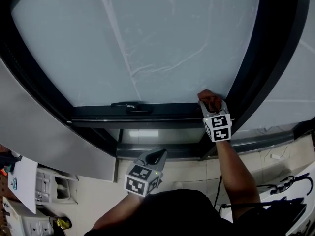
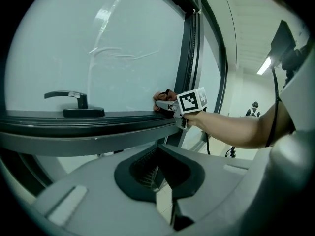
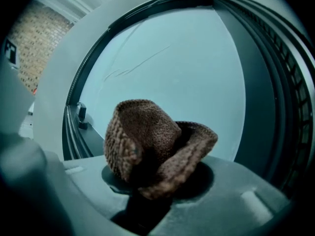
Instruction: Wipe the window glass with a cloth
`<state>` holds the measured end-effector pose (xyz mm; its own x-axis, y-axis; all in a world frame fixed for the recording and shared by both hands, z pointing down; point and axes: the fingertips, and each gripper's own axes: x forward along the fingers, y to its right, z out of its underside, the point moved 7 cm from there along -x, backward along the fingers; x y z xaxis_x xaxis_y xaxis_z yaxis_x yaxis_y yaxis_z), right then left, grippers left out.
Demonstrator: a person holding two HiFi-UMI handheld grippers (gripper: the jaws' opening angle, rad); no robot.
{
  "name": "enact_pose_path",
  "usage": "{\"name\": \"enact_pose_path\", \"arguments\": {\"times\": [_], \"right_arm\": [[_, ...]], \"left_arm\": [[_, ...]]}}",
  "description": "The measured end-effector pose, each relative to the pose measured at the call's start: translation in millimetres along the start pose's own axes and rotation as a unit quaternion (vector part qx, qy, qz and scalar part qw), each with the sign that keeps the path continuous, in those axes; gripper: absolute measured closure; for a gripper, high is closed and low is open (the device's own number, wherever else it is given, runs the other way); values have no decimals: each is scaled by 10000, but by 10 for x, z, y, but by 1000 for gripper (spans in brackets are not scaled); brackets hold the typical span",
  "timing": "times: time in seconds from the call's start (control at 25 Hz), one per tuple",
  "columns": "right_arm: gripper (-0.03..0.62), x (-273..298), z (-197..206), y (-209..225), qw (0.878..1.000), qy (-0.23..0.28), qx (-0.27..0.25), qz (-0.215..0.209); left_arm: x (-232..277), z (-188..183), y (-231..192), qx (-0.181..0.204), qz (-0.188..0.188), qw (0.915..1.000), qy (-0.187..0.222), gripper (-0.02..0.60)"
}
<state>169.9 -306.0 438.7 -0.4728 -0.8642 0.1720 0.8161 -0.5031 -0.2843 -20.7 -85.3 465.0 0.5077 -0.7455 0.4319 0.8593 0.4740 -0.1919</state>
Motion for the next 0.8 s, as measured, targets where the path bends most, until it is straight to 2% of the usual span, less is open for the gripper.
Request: {"name": "enact_pose_path", "arguments": {"times": [0.12,0.24,0.36,0.44,0.56,0.72,0.8], "right_arm": [[464,-104,-76,-5,9990,-260,328,-138],[464,-400,-246,-217,9972,-68,705,-233],[464,-776,-343,-628,9905,194,1231,-582],[464,-1064,-364,-991,9803,393,1644,-1020],[464,-1543,-345,-1549,9565,617,2377,-1576],[457,-2118,-150,-2145,9282,428,3348,-1564],[450,-2352,-65,-2432,9206,278,3563,-1576]], "left_arm": [[-268,38,-119,8,-31,10000,62,565],[-592,102,-246,-12,-88,9999,136,565],[-918,180,-383,-45,-118,9995,272,565],[-1151,260,-453,-95,-102,9993,352,565],[-1504,416,-481,-184,38,9991,373,565],[-1907,632,-434,-267,366,9984,324,565],[-2043,760,-418,-255,497,9981,268,565]]}}
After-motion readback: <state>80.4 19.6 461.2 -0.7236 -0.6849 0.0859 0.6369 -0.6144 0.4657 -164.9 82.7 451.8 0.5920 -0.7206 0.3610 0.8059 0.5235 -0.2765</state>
